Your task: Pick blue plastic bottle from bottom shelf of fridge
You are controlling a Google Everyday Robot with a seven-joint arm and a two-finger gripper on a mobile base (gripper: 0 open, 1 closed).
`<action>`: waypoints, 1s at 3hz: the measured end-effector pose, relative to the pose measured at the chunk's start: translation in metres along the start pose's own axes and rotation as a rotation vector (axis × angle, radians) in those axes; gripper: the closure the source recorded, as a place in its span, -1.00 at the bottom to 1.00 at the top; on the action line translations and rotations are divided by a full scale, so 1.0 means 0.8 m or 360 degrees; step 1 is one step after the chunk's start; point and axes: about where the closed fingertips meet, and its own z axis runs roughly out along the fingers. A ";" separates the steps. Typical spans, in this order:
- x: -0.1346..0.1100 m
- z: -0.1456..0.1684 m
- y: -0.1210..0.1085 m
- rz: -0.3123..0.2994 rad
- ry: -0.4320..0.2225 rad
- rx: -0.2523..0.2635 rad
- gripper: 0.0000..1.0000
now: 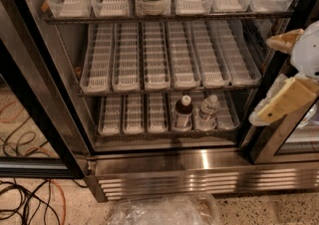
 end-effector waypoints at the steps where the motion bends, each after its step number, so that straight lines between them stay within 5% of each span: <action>1: -0.014 0.020 0.002 0.0085 -0.0239 0.0023 -1.00; 3: -0.034 0.074 0.015 0.0231 -0.0590 0.0146 -1.00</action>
Offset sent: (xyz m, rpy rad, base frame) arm 0.0248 0.0545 -0.0352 0.4227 -0.1637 -0.0568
